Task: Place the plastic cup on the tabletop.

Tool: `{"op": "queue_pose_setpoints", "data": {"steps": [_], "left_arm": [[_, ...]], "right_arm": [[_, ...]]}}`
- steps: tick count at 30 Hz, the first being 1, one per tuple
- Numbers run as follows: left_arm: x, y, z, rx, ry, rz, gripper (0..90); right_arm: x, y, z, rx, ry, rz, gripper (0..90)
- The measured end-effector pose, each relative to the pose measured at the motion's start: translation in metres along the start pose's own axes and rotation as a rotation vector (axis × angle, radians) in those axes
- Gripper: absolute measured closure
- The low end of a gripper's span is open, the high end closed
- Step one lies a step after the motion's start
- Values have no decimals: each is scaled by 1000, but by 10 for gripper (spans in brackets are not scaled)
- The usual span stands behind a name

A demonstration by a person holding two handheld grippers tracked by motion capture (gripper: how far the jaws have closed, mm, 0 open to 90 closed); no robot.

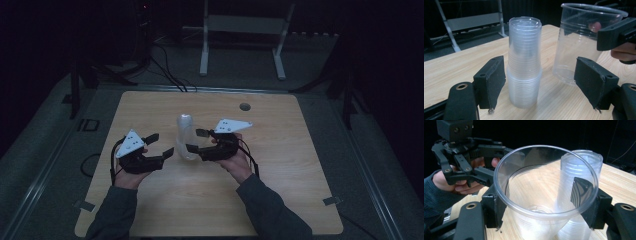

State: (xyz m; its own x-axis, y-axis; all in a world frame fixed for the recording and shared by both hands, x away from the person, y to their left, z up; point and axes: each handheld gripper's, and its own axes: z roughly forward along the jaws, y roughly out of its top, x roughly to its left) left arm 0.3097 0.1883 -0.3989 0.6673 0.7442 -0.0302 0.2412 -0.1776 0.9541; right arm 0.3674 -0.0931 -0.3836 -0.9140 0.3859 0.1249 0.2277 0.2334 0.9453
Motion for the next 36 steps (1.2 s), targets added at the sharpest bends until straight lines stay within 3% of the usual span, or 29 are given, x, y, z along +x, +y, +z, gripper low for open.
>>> {"op": "queue_pose_setpoints", "data": {"steps": [36], "left_arm": [[4, 6, -5, -18, 19, -1, 257]], "right_arm": [[0, -25, 3, 40, 23, -8, 309]]}}
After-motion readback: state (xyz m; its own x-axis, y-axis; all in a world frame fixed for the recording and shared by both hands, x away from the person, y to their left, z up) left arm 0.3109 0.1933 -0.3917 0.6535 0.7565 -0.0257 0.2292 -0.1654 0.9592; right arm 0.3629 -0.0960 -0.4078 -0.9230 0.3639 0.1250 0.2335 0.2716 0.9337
